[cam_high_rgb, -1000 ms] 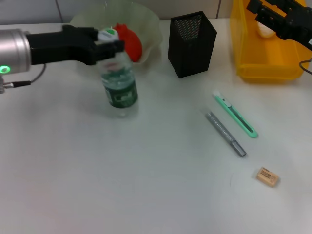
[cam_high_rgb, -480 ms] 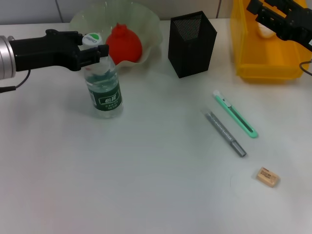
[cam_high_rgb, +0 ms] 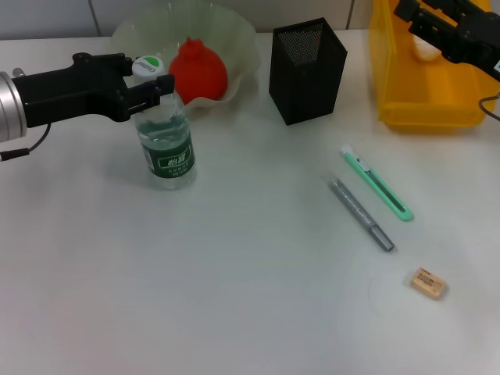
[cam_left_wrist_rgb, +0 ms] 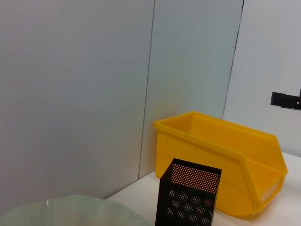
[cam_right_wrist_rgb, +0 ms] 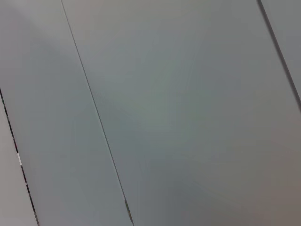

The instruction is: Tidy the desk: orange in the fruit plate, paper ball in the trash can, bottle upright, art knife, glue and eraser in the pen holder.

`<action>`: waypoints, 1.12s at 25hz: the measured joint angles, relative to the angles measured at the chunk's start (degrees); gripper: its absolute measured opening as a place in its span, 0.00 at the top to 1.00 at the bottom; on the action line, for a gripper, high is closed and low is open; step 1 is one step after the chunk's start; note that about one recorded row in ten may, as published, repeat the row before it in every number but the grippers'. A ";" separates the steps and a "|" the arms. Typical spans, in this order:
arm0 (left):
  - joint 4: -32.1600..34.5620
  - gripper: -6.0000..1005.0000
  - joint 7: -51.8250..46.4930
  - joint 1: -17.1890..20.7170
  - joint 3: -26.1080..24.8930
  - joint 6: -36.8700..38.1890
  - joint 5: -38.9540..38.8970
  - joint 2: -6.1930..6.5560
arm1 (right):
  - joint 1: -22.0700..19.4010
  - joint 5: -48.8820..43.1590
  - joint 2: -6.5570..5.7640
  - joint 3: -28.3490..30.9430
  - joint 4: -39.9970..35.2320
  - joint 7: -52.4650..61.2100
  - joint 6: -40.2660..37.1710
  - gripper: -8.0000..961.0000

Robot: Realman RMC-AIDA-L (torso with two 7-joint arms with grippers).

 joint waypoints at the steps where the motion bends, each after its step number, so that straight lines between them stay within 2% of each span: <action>1: -0.04 0.41 -0.12 0.00 -0.05 0.06 -0.02 0.06 | 0.00 -0.01 0.01 -0.12 0.00 0.01 0.00 0.21; 15: -0.18 0.38 -2.55 -0.19 -0.71 1.19 0.15 0.17 | -0.31 -0.04 0.14 -0.69 -0.06 0.67 -0.73 0.21; 18: -0.09 0.30 -2.55 0.02 -0.74 1.47 -0.93 0.17 | -0.35 -0.04 0.14 -0.71 -0.08 0.85 -0.81 0.21; 21: -0.31 0.23 -2.22 0.20 -0.77 2.07 -3.06 0.02 | -0.44 -0.04 0.14 -1.14 -0.09 1.45 -0.81 0.21; 26: -0.39 0.23 -1.17 1.13 -0.80 2.92 -7.98 -0.21 | -0.48 -0.04 0.10 -2.81 -0.58 3.49 -0.18 0.21; 27: -1.06 0.23 2.00 2.29 -0.67 5.13 -12.84 -0.34 | -0.56 -0.04 0.07 -5.20 -1.88 5.67 1.34 0.21; 28: -1.06 0.23 2.00 2.29 -0.67 5.13 -12.84 -0.34 | -0.56 -0.04 0.07 -5.20 -1.88 5.67 1.34 0.21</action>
